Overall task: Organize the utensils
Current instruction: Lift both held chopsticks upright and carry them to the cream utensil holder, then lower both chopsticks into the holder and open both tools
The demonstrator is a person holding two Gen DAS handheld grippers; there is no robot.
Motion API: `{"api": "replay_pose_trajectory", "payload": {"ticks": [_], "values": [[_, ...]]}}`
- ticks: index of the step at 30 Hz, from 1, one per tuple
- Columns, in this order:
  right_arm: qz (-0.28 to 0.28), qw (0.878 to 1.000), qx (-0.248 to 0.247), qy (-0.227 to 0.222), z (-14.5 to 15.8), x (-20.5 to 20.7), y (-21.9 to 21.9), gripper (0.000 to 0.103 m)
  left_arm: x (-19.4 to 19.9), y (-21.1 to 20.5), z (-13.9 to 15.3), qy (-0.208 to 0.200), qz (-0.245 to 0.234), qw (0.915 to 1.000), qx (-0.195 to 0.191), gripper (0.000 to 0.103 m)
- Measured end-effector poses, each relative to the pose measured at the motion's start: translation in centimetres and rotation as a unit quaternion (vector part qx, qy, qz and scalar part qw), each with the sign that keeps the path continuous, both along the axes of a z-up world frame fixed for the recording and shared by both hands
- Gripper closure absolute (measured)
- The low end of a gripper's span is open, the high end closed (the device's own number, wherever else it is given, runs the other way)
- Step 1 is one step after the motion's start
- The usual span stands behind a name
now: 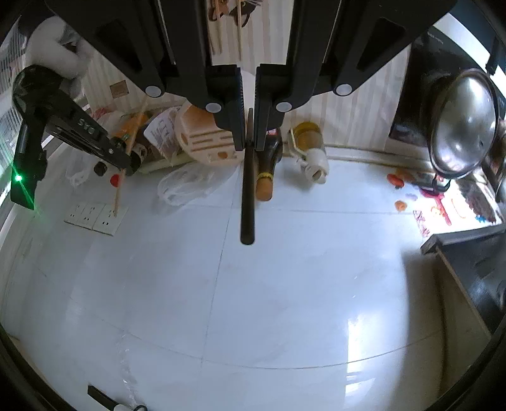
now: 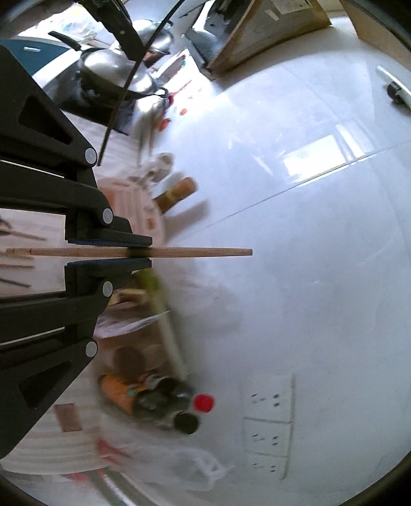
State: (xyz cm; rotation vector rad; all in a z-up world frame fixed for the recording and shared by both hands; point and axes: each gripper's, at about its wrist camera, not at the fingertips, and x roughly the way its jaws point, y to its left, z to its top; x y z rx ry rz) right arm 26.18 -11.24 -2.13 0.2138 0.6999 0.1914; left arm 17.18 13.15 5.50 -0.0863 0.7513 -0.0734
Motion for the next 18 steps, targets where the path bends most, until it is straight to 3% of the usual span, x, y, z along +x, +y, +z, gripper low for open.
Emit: {"api": "replay_pose_trajectory", "payload": {"ticks": [9,18], "values": [[-0.023,0.996,0.016,-0.085,2.2,2.7,0.9,0.096,4.2,-2.4,-0.7,0.031,-0.026,0.9992,0.002,0.1],[-0.023,0.994,0.024,-0.099,-0.2,4.8,1.0,0.097,6.5,-2.8,-2.7,0.057,-0.023,0.9981,-0.005,0.1]]}}
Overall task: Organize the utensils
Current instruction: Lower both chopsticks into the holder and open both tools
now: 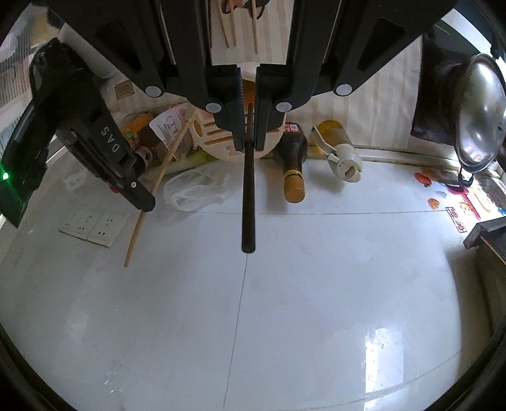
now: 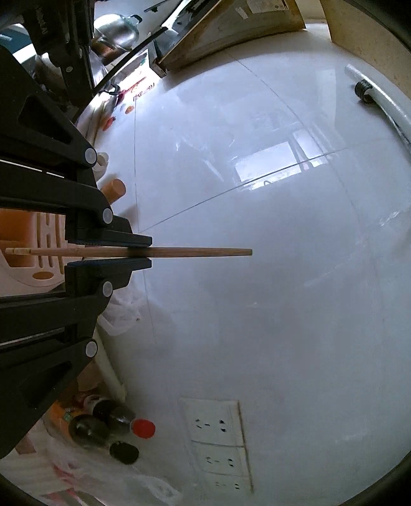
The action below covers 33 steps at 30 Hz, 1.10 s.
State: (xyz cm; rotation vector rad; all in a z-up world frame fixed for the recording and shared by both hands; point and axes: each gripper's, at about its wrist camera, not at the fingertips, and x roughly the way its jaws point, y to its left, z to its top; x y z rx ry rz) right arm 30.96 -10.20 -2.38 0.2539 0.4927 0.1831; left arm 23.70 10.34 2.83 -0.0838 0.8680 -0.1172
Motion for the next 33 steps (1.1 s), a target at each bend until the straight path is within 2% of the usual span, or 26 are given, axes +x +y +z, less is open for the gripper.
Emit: {"api": "replay_pose_trajectory", "payload": {"ticks": [5,14,22,26,27,28,29,30,31,32,33], "values": [[0.004,1.0,0.012,0.002,-1.3,0.7,-0.5,0.097,0.7,0.0,-0.4,0.004,0.004,1.0,-0.008,0.1],[0.026,0.999,0.018,-0.02,-2.6,1.0,-0.4,0.096,2.0,0.5,-0.5,0.007,0.018,0.9996,-0.02,0.1],[0.046,0.997,0.009,-0.053,-4.2,0.0,0.0,0.096,2.1,0.5,-2.1,0.025,0.022,0.9994,-0.01,0.1],[0.079,0.996,-0.003,-0.048,-5.1,-0.5,0.6,0.096,1.8,0.3,-2.5,0.035,0.017,0.9992,-0.007,0.097],[0.087,0.995,-0.005,-0.04,-5.3,-0.6,0.6,0.095,1.6,0.2,-2.5,0.037,0.02,0.9991,-0.004,0.097],[0.093,0.995,-0.01,-0.033,-5.4,-0.9,0.6,0.087,1.5,0.2,-2.4,0.038,0.02,0.9991,-0.002,0.095],[0.097,0.995,-0.014,-0.032,-5.4,-1.4,0.6,0.077,1.3,0.1,-2.2,0.039,0.019,0.9991,-0.002,0.092],[0.1,0.994,-0.014,-0.032,-5.3,-1.9,0.5,0.055,1.0,0.2,-2.0,0.036,0.022,0.9991,-0.003,0.088],[0.1,0.994,-0.014,-0.032,-5.1,-2.5,0.2,0.04,0.8,0.2,-1.6,0.031,0.025,0.9992,0.001,0.071],[0.098,0.995,-0.014,-0.033,-4.8,-3.1,-0.1,0.037,0.5,0.3,-1.2,0.025,0.029,0.9993,0.005,0.042],[0.09,0.995,-0.017,-0.033,-4.5,-3.7,-0.5,0.036,0.1,0.5,-0.7,0.014,0.035,0.9993,0.007,0.029]]}}
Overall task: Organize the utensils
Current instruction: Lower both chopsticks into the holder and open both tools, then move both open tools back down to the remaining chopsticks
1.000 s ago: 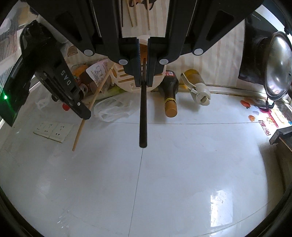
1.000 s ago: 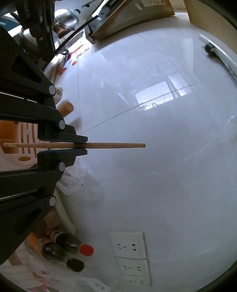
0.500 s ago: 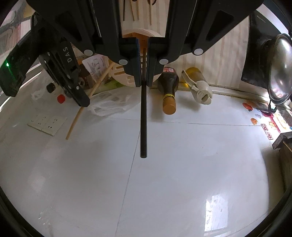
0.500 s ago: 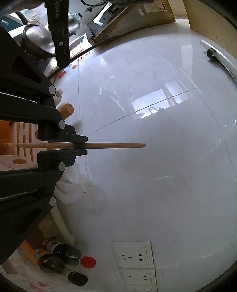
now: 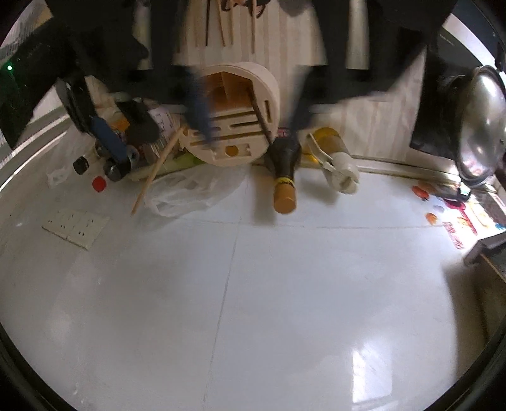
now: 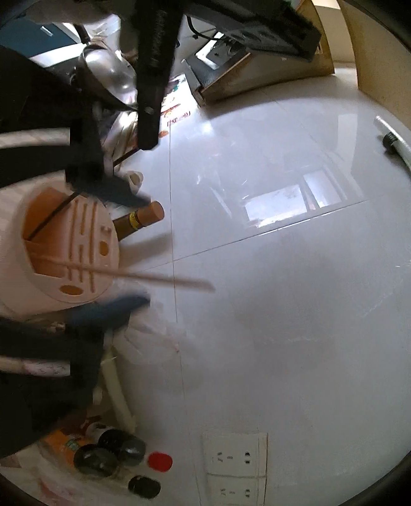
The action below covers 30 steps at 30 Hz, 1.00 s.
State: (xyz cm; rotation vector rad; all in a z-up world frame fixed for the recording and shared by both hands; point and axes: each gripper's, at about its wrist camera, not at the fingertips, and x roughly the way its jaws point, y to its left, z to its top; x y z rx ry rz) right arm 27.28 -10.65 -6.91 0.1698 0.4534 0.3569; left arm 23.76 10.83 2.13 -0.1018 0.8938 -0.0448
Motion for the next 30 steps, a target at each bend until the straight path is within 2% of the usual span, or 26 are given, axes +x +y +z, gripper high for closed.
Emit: {"api": "replay_pose_trajectory", "payload": {"ticks": [1,4,6,8,9,10,13,18,22,25,28,30], "values": [[-0.002,1.0,-0.001,0.001,0.2,-0.5,-0.2,0.036,-0.5,0.3,0.6,-0.013,0.006,0.9999,0.002,0.019],[-0.024,0.999,-0.018,0.014,1.0,-2.1,-0.9,0.036,-1.6,1.1,1.7,-0.033,0.02,0.9992,0.009,0.016],[-0.051,0.997,-0.042,0.039,1.1,-2.8,-1.3,0.031,-2.5,1.9,2.0,-0.047,0.032,0.9982,0.021,0.001],[-0.059,0.995,-0.057,0.054,1.4,-3.4,-1.4,0.018,-3.6,2.6,1.7,-0.056,0.047,0.9968,0.033,0.0],[-0.073,0.992,-0.08,0.066,1.4,-3.7,-1.2,0.005,-3.9,3.0,1.4,-0.054,0.053,0.9964,0.039,0.0],[-0.073,0.991,-0.088,0.069,1.4,-4.0,-1.1,0.0,-4.2,3.2,1.0,-0.051,0.059,0.9958,0.048,0.0],[-0.075,0.987,-0.115,0.082,1.2,-4.9,-0.4,0.0,-5.5,3.4,-0.6,-0.049,0.073,0.993,0.078,0.0],[-0.074,0.984,-0.106,0.12,0.8,-5.8,0.0,0.0,-6.7,3.6,-2.9,-0.02,0.072,0.9947,0.07,0.0],[-0.092,0.976,-0.082,0.18,-0.9,-6.5,-1.5,0.0,-7.6,3.3,-5.3,0.006,0.068,0.9956,0.064,0.0],[-0.115,0.963,-0.078,0.229,-3.3,-7.0,-3.2,0.0,-8.4,2.2,-8.3,0.038,0.062,0.9942,0.079,0.0],[-0.144,0.945,-0.088,0.279,-6.2,-7.6,-5.5,0.0,-9.0,1.4,-12.4,0.084,0.053,0.9914,0.085,0.0],[-0.156,0.929,-0.09,0.322,-8.7,-8.0,-7.1,0.002,-9.5,1.0,-15.0,0.112,0.048,0.9887,0.087,0.007]]}}
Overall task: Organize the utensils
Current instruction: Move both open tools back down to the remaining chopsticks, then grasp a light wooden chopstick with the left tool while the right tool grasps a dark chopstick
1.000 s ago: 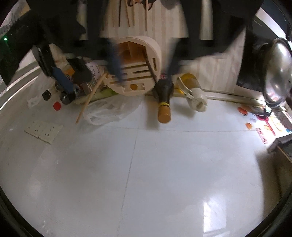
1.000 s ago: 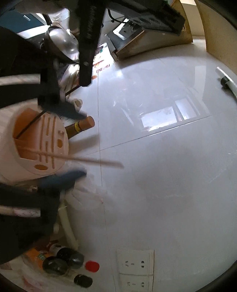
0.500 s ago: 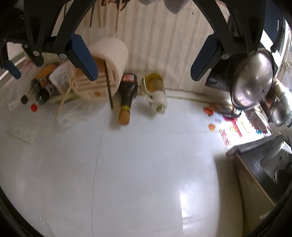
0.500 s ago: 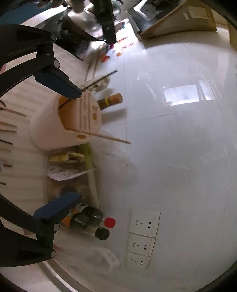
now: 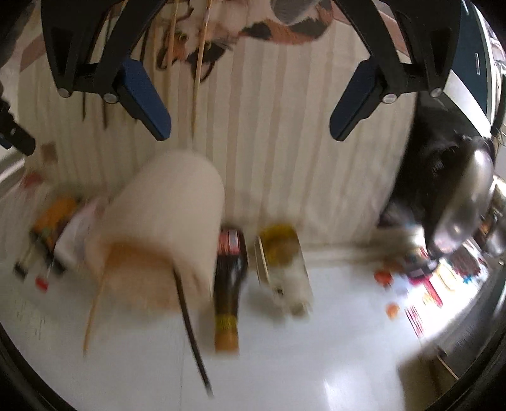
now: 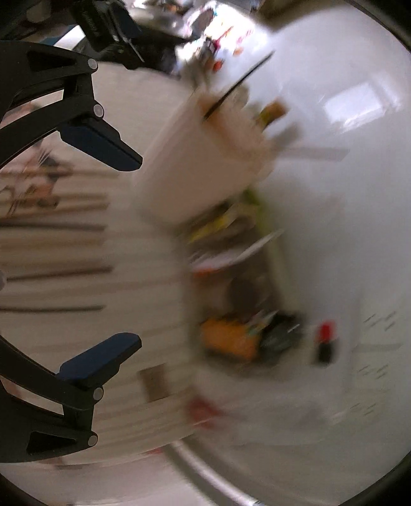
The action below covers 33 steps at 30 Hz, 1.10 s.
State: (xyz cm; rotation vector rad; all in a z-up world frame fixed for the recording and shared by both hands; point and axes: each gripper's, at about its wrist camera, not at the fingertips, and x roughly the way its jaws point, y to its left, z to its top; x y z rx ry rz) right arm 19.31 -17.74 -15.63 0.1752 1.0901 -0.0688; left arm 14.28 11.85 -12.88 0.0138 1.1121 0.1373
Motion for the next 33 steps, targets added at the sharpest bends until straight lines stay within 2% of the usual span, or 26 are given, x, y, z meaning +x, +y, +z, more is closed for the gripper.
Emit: {"api": "replay_pose_trajectory", "payload": {"ticks": [1,4,6,7,9,11,16,18,21,22,26,33], "values": [[-0.005,1.0,0.002,0.017,-1.1,-0.1,-0.7,0.008,-0.2,-0.2,-1.1,0.013,0.0,0.9999,-0.002,0.013],[-0.021,0.997,0.006,0.073,-4.5,-0.7,-2.5,0.021,-0.6,-0.7,-4.7,0.056,-0.001,0.9984,-0.013,0.015],[-0.027,0.994,0.01,0.108,-7.1,-1.2,-3.6,0.023,-1.0,-1.0,-6.9,0.085,-0.002,0.9961,-0.024,0.025],[-0.03,0.992,0.009,0.118,-7.9,-1.5,-3.9,0.026,-1.2,-1.3,-8.1,0.102,-0.005,0.9943,-0.03,0.032],[-0.034,0.989,0.012,0.144,-9.8,-1.9,-4.6,0.031,-1.5,-1.8,-10.3,0.136,-0.014,0.9895,-0.046,0.04],[-0.04,0.985,0.019,0.165,-11.5,-2.5,-5.2,0.036,-1.8,-2.4,-12.0,0.161,-0.025,0.9848,-0.059,0.052],[-0.038,0.979,0.023,0.201,-14.2,-3.4,-5.9,0.045,-2.2,-4.5,-14.6,0.19,-0.058,0.9783,-0.058,0.056],[-0.029,0.976,0.022,0.213,-15.1,-3.5,-6.0,0.05,-2.2,-5.0,-15.4,0.198,-0.065,0.9764,-0.055,0.067],[-0.01,0.977,0.01,0.214,-15.8,-3.5,-5.5,0.072,-2.3,-5.5,-15.5,0.191,-0.075,0.978,-0.039,0.084],[-0.001,0.977,0.006,0.215,-16.1,-3.4,-5.3,0.095,-2.3,-5.4,-15.5,0.191,-0.073,0.9781,-0.041,0.098],[-0.01,0.978,0.007,0.21,-16.8,-2.7,-5.5,0.098,-1.6,-4.3,-15.4,0.188,-0.058,0.9794,-0.046,0.098],[-0.007,0.973,0.02,0.231,-18.0,-2.3,-6.4,0.098,-0.5,-2.2,-14.9,0.185,-0.047,0.9802,-0.054,0.098]]}}
